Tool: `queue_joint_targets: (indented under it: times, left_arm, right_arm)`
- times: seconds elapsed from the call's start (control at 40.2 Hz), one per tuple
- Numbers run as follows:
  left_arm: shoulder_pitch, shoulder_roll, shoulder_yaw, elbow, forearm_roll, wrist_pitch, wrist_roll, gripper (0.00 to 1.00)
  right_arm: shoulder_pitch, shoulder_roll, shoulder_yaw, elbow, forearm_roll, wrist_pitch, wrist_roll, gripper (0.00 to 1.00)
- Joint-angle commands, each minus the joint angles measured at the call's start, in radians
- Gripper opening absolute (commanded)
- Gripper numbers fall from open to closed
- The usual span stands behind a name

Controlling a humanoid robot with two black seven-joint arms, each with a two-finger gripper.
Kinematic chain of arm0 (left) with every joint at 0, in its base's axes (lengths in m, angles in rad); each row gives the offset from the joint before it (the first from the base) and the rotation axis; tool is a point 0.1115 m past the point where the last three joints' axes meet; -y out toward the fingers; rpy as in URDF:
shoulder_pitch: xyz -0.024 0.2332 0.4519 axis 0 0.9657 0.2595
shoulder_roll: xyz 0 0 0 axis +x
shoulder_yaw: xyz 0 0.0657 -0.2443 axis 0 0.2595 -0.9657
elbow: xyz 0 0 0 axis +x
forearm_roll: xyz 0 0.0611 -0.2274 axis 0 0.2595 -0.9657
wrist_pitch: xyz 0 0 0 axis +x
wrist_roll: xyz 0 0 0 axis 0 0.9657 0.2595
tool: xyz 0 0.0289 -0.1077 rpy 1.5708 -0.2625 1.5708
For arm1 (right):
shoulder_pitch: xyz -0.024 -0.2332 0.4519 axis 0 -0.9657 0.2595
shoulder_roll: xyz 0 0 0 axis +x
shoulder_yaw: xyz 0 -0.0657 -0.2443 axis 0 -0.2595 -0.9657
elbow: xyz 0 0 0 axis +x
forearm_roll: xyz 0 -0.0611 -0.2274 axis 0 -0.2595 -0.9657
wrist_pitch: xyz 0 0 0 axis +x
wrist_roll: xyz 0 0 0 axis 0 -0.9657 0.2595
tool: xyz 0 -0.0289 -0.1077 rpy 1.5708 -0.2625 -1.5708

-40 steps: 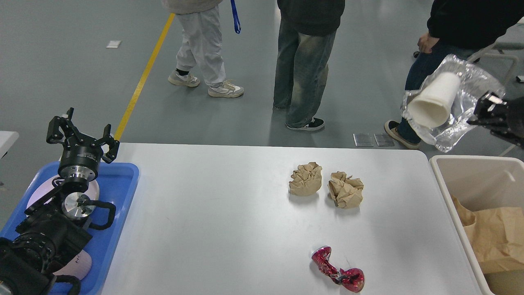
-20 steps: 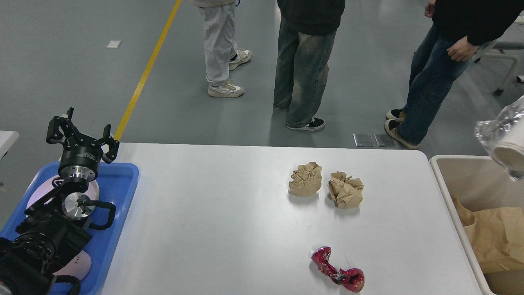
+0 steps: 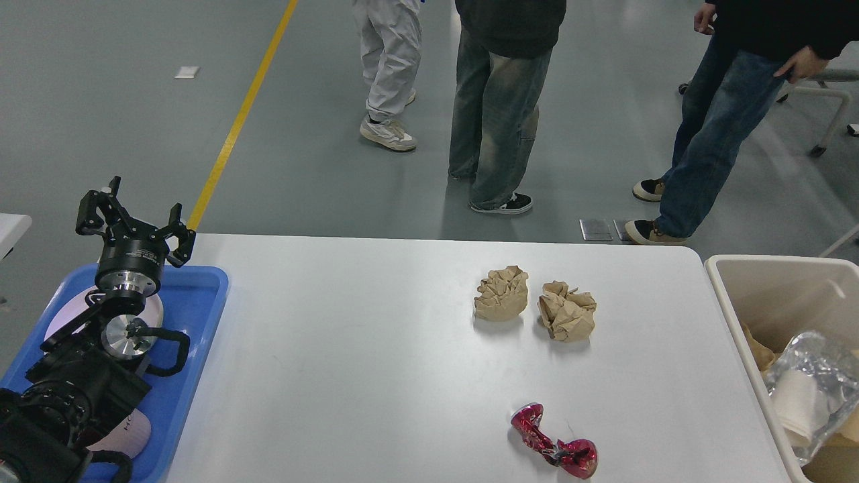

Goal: Tidy desktop
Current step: 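Lift the foil-wrapped cup and drop it into the bin, then move the right gripper to a crumpled brown paper ball and grasp it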

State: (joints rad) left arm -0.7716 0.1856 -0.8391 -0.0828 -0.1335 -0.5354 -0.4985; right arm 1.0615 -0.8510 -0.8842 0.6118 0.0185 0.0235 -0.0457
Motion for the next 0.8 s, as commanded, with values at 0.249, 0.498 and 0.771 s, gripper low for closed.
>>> queue_joint_targets:
  times: [0.249, 0.498, 0.771]
  left_arm:
    - [0.0, 0.0, 0.0, 0.0, 0.0, 0.0, 0.0, 0.96]
    - [0.0, 0.0, 0.0, 0.0, 0.0, 0.0, 0.0, 0.96]
    - [0.0, 0.0, 0.0, 0.0, 0.0, 0.0, 0.0, 0.96]
  right_arm:
    - [0.21, 0.133, -0.053, 0.109, -0.014, 0.015, -0.005, 1.0]
    - [0.567, 0.315, -0.289, 0.302, -0.014, 0.078, -0.003, 1.0]
    - [0.965, 0.509, -0.329, 0.49, 0.004, 0.403, 0.001, 1.0]
